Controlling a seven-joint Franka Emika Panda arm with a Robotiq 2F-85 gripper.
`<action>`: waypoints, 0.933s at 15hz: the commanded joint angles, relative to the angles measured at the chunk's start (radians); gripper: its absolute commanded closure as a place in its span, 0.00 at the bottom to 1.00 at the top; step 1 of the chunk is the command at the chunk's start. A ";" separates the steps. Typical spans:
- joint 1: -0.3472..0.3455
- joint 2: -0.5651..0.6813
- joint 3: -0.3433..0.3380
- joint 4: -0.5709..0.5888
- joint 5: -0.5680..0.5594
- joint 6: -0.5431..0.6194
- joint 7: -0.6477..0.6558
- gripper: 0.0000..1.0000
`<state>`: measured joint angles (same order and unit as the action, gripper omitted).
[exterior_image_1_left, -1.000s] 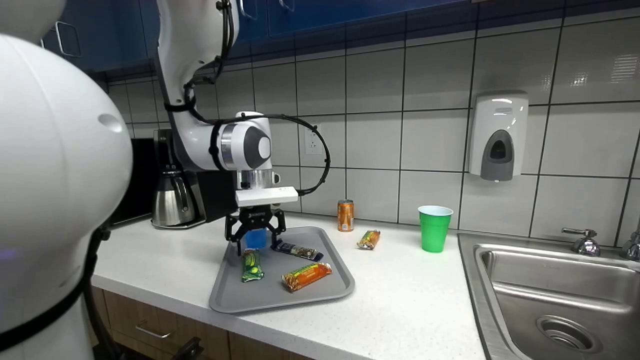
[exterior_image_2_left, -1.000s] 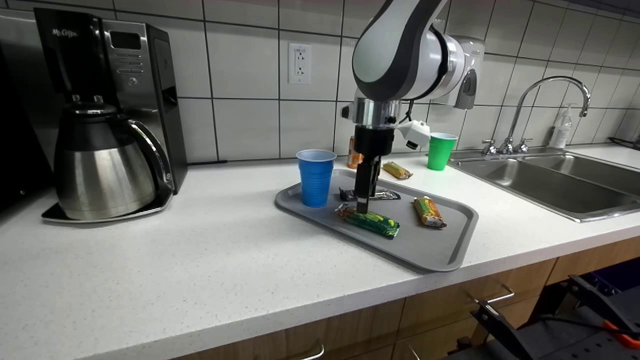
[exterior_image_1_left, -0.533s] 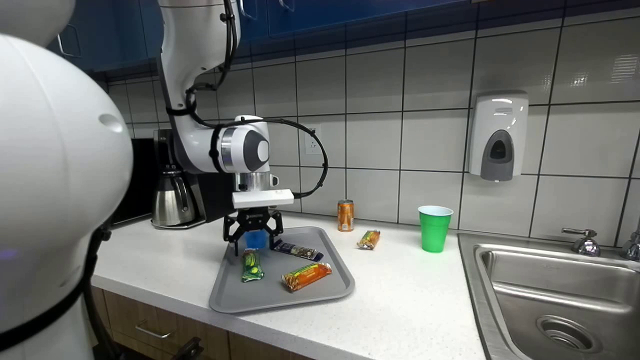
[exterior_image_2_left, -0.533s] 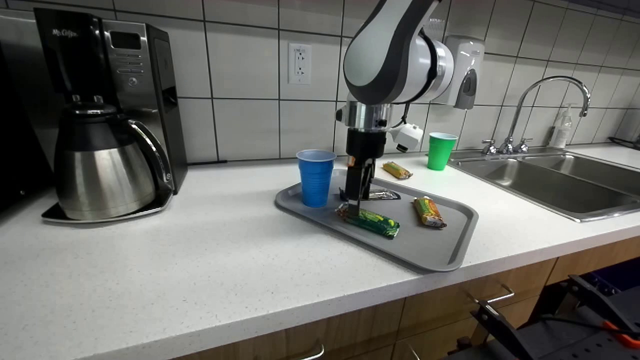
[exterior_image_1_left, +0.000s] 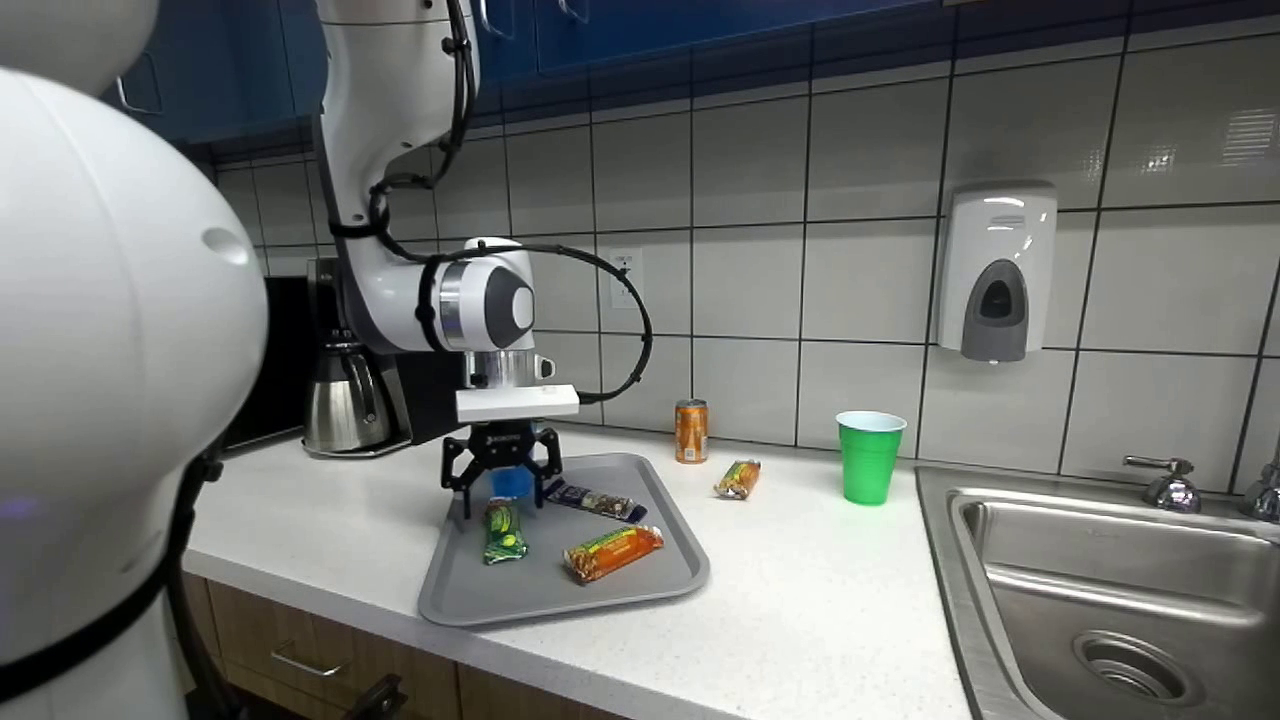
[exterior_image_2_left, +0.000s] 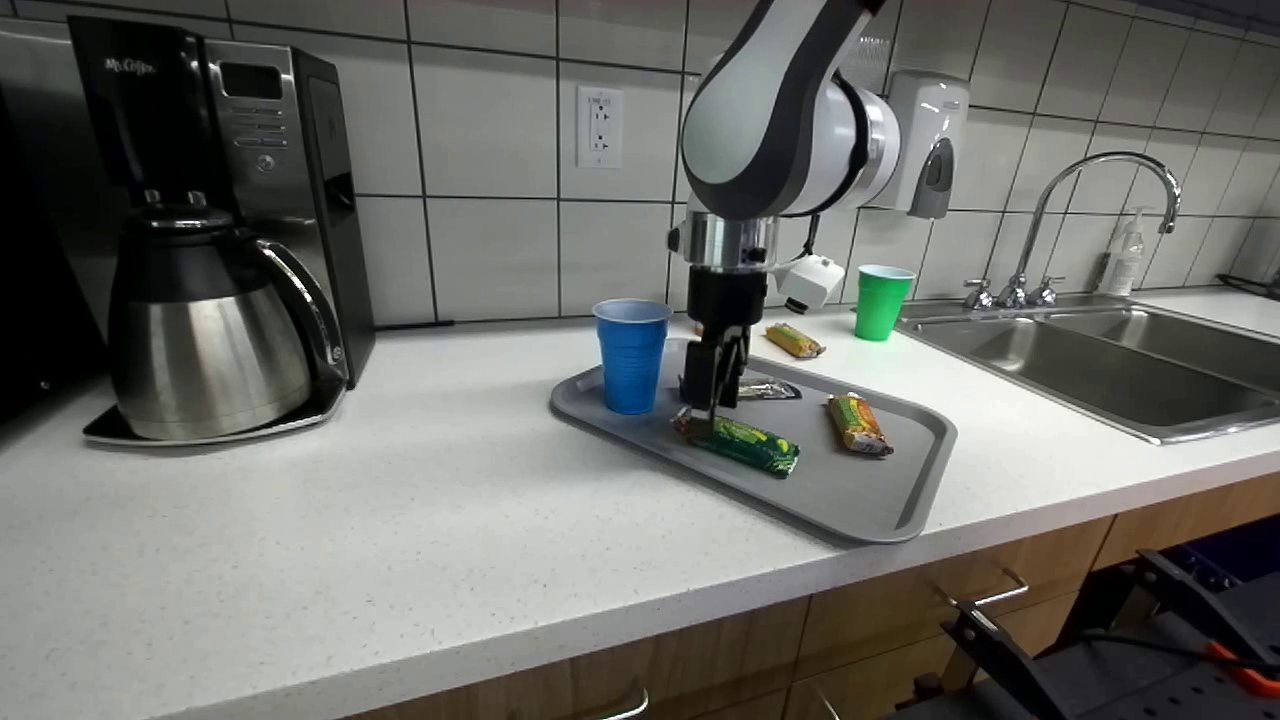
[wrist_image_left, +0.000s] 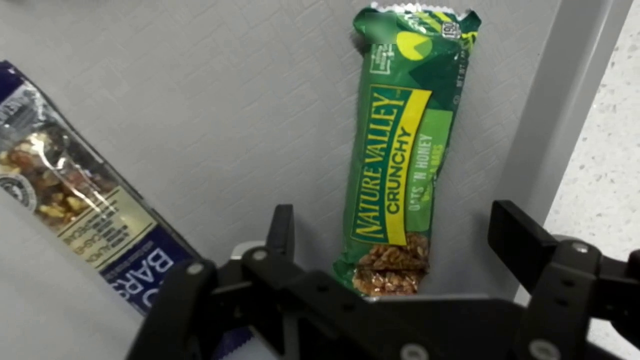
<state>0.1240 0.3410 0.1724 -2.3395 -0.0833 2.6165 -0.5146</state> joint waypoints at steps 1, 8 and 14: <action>0.001 0.004 0.008 0.015 -0.036 -0.037 0.057 0.00; -0.004 0.011 0.011 0.014 -0.032 -0.047 0.061 0.35; -0.006 0.010 0.010 0.012 -0.031 -0.050 0.061 0.82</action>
<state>0.1257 0.3555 0.1724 -2.3395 -0.0892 2.6010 -0.4880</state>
